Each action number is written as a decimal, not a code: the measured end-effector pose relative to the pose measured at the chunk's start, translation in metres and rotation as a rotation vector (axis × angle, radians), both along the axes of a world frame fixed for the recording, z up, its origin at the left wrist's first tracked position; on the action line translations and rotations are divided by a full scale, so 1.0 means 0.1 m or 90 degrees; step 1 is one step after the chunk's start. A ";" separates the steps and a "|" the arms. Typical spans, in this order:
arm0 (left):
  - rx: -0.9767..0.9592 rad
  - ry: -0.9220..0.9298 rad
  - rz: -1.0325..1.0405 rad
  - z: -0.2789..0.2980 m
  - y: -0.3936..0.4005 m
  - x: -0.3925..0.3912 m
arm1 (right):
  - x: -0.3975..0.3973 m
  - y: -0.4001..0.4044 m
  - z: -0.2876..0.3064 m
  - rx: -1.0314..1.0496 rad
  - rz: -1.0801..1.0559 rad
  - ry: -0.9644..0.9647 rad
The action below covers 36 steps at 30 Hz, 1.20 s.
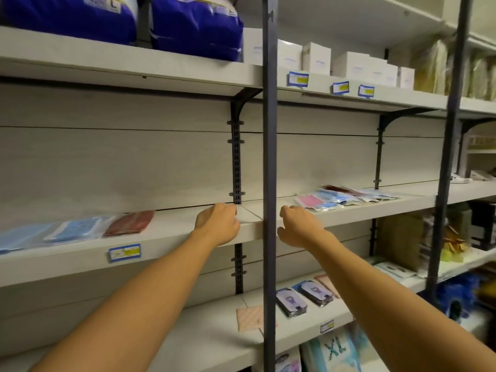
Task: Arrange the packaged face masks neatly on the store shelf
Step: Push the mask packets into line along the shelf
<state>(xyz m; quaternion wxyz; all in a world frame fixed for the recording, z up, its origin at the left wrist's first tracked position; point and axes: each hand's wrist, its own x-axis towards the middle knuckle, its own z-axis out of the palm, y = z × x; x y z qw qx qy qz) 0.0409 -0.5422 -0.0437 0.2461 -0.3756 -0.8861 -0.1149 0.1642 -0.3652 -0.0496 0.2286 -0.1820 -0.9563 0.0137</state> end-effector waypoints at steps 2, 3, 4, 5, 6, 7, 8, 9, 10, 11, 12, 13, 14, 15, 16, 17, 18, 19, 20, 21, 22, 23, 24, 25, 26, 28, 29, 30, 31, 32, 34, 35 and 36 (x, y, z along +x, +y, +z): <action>0.001 0.006 -0.003 0.00 0.26 0.14 | 0.12 0.24 0.00 0.008 -0.006 -0.002; 0.003 0.006 -0.006 -0.01 0.39 0.20 | 0.18 0.35 -0.01 0.010 -0.005 0.000; 0.002 0.002 -0.007 -0.02 0.52 0.27 | 0.24 0.47 0.00 0.014 -0.002 0.001; -0.002 0.000 -0.007 -0.04 0.63 0.33 | 0.30 0.57 0.00 0.018 -0.001 -0.002; -0.007 0.001 -0.007 -0.05 0.73 0.38 | 0.35 0.67 0.00 0.022 -0.002 -0.008; -0.011 0.003 -0.006 -0.08 0.84 0.42 | 0.41 0.77 0.00 0.024 -0.005 -0.015; -0.016 0.005 -0.001 -0.10 0.93 0.46 | 0.46 0.87 0.00 0.027 -0.009 -0.020; -0.022 0.008 0.005 -0.11 1.02 0.50 | 0.49 0.97 -0.01 0.030 -0.013 -0.023; -0.028 0.009 0.007 -0.13 1.10 0.53 | 0.53 1.05 0.00 0.031 -0.015 -0.025; -0.032 0.009 0.005 -0.15 1.18 0.56 | 0.57 1.13 0.00 0.028 -0.016 -0.028; -0.037 0.006 0.004 -0.16 1.25 0.58 | 0.60 1.21 -0.01 0.028 -0.019 -0.031; -0.042 0.003 0.003 -0.16 1.31 0.60 | 0.63 1.28 0.00 0.032 -0.024 -0.035; -0.047 0.000 0.002 -0.16 1.38 0.61 | 0.65 1.35 0.00 0.036 -0.031 -0.042; -0.049 0.002 0.001 -0.16 1.45 0.61 | 0.68 1.42 0.00 0.040 -0.037 -0.046; -0.050 0.005 0.002 -0.14 1.51 0.61 | 0.69 1.50 0.01 0.043 -0.040 -0.049; -0.050 0.008 0.003 -0.13 1.58 0.61 | 0.70 1.57 0.02 0.044 -0.042 -0.049; -0.049 0.011 0.004 -0.11 1.65 0.60 | 0.71 1.65 0.02 0.046 -0.046 -0.047; -0.048 0.015 0.003 -0.10 1.72 0.58 | 0.71 1.72 0.03 0.048 -0.049 -0.045; -0.046 0.017 0.001 -0.09 1.79 0.57 | 0.71 1.80 0.02 0.049 -0.051 -0.045; -0.046 0.016 0.000 -0.09 1.86 0.55 | 0.71 1.88 0.02 0.050 -0.054 -0.045; -0.047 0.015 -0.002 -0.10 1.93 0.53 | 0.70 1.97 0.01 0.051 -0.057 -0.046; -0.048 0.013 -0.004 -0.11 2.01 0.50 | 0.68 2.05 0.00 0.051 -0.061 -0.046; -0.052 0.012 -0.004 -0.12 2.08 0.46 | 0.66 2.13 -0.01 0.052 -0.065 -0.049; -0.058 0.012 -0.003 -0.12 2.16 0.43 | 0.63 2.21 -0.01 0.052 -0.069 -0.052; -0.062 0.013 -0.003 -0.13 2.23 0.39 | 0.60 2.29 -0.02 0.054 -0.071 -0.054; -0.064 0.014 0.000 -0.12 2.39 0.29 | 0.51 2.48 -0.03 0.056 -0.071 -0.054; -0.063 0.015 0.006 -0.11 2.47 0.23 | 0.46 2.57 -0.04 0.061 -0.074 -0.053; -0.061 0.015 0.012 -0.10 2.55 0.18 | 0.41 2.66 -0.04 0.067 -0.079 -0.057; -0.060 0.016 0.019 -0.08 2.63 0.12 | 0.35 2.75 -0.04 0.073 -0.081 -0.060; -0.058 0.017 0.024 -0.07 2.71 0.05 | 0.29 2.85 -0.05 0.075 -0.082 -0.065; -0.050 0.015 0.032 -0.05 2.89 -0.10 | 0.13 3.05 -0.04 0.078 -0.083 -0.074; -0.049 0.014 0.033 -0.04 2.98 -0.18 | 0.05 3.15 -0.02 0.081 -0.082 -0.075; -0.050 0.012 0.032 -0.04 3.08 -0.24 | -0.03 3.24 0.00 0.086 -0.081 -0.071</action>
